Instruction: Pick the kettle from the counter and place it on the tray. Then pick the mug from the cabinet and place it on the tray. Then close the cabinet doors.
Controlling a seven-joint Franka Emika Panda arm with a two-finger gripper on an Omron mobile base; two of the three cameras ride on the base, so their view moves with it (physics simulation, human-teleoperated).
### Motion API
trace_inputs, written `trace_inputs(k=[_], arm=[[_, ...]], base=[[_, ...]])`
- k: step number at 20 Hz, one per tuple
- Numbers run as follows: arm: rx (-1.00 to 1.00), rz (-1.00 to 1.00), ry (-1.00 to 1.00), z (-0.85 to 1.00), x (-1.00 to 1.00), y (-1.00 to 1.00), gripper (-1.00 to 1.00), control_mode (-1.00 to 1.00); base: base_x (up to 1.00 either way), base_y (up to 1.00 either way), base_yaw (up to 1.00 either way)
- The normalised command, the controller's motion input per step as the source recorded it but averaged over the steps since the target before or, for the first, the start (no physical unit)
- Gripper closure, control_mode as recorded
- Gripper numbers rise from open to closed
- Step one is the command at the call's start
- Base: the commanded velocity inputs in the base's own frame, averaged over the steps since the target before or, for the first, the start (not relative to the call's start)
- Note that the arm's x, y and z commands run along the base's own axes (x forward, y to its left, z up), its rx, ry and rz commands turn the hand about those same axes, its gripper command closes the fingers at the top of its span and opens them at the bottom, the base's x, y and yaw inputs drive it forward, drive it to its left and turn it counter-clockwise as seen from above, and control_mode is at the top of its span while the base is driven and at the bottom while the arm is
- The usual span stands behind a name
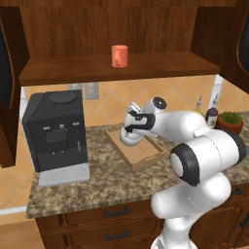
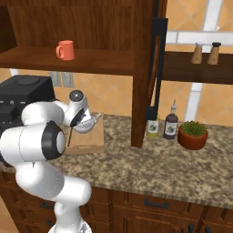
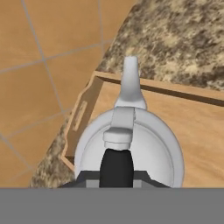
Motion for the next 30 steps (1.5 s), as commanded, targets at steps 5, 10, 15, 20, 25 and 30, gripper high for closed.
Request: trace_inputs(k=[5, 10, 15, 20, 25, 30], arm=[[0.0, 0.0, -0.03, -0.03, 0.35, 0.09, 1.0, -1.0], [0.0, 0.0, 0.0, -0.08, 0.28, 0.11, 1.0, -1.0], [0.0, 0.0, -0.01, -0.16, 0.3, 0.1, 1.0, -1.0], [0.0, 0.0, 0.01, -0.27, 0.1, 0.01, -1.0, -1.0], [0.0, 0.0, 0.01, -0.28, 0.0, 0.0, -1.0, -1.0], [0.0, 0.0, -0.07, -0.03, 0.0, 0.05, -1.0, -1.0]], base=[[0.0, 0.0, 0.0], [0.0, 0.0, 0.0], [0.0, 0.0, 0.0], [0.0, 0.0, 0.0], [0.0, 0.0, 0.0], [0.0, 0.0, 0.0]])
